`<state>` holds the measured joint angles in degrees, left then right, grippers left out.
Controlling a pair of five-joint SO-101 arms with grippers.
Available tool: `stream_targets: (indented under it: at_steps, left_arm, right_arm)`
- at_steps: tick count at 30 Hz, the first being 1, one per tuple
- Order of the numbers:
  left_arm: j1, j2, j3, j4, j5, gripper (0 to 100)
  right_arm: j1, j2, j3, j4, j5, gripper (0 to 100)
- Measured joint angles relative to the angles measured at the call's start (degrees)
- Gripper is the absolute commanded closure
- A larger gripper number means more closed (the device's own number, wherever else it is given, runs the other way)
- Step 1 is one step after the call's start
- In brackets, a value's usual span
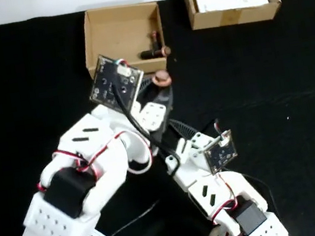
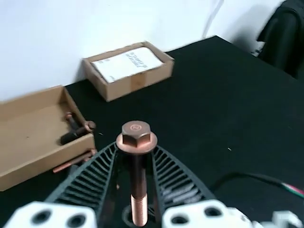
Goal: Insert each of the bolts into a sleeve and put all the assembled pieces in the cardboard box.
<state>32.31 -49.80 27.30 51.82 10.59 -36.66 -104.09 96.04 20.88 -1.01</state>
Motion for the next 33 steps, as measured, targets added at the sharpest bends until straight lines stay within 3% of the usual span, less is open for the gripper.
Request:
stream_targets:
  at_steps: [25,29,33]
  left_arm:
    - [-0.62,-0.26,10.02,-3.25,0.26,99]
    - [-1.58,-0.09,10.11,1.85,0.44,98]
    - [-1.49,0.00,7.74,10.20,-1.76,91]
  right_arm:
    - [-0.09,0.09,0.00,0.26,0.00,99.1]
    - [0.88,0.09,0.00,0.35,0.00,99.1]
    - [1.58,0.09,0.09,0.26,0.18,99.1]
